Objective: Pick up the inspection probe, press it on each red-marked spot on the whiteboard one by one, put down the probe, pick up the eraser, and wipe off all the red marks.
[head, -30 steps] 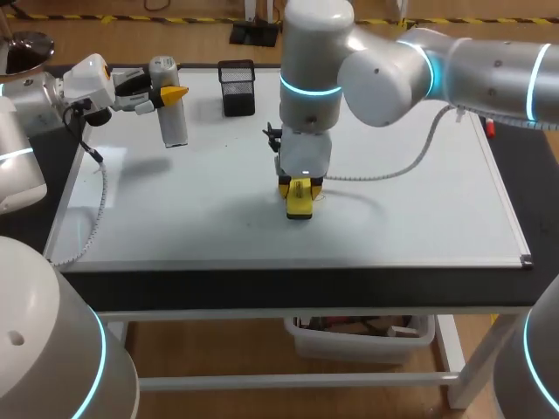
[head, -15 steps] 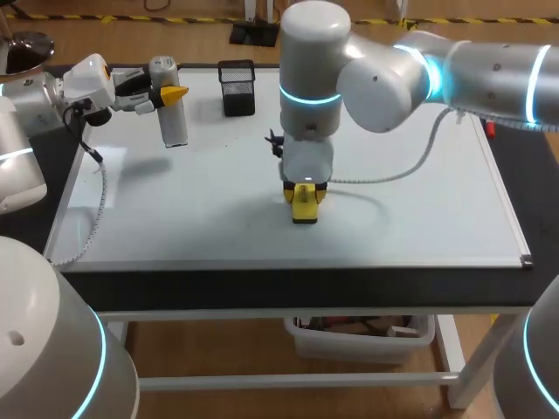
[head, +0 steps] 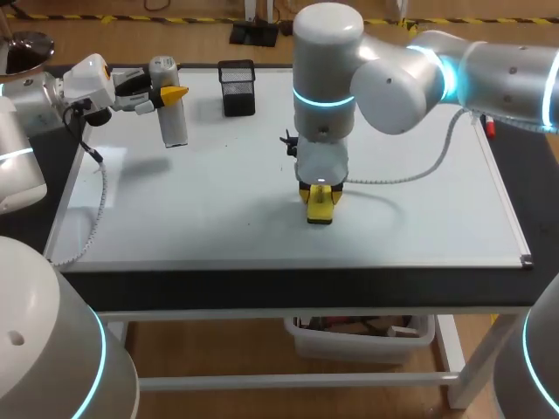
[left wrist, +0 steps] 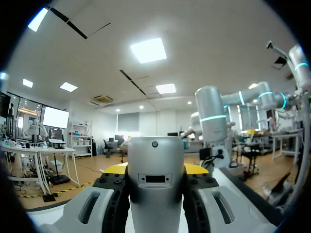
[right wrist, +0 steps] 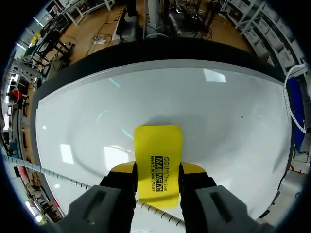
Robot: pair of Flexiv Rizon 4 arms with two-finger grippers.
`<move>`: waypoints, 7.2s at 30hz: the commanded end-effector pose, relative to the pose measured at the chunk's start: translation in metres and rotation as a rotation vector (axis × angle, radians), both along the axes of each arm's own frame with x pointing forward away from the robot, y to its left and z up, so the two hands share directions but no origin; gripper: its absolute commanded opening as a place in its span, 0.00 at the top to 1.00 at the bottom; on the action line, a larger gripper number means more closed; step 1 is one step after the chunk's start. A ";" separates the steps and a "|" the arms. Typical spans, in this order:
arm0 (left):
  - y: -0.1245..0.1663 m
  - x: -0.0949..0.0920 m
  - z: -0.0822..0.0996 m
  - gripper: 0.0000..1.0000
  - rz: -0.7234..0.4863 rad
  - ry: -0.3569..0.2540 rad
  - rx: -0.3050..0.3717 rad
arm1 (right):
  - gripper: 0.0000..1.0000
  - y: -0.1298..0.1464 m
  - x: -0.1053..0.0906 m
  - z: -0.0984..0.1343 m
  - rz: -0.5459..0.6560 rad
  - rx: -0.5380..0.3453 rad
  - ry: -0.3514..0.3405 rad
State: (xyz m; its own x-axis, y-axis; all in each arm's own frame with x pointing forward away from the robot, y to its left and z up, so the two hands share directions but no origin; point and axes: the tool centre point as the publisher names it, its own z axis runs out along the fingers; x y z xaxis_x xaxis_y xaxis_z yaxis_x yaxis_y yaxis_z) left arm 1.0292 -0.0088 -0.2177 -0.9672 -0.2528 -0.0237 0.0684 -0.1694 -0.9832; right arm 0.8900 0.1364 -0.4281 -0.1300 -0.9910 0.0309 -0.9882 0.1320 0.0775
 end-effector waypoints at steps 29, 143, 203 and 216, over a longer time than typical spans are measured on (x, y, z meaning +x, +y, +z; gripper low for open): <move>0.000 0.000 0.000 1.00 0.000 -0.002 -0.002 | 1.00 -0.074 0.021 0.046 -0.085 -0.021 -0.088; 0.000 0.000 0.000 1.00 0.000 -0.002 -0.002 | 0.00 -0.066 0.300 0.009 0.085 0.016 -0.034; -0.002 0.002 0.006 1.00 -0.006 -0.016 0.005 | 0.00 -0.210 0.279 0.214 -1.089 0.363 0.180; -0.037 0.040 0.075 1.00 -0.107 -0.149 0.039 | 0.00 -0.210 0.279 0.214 -1.089 0.363 0.180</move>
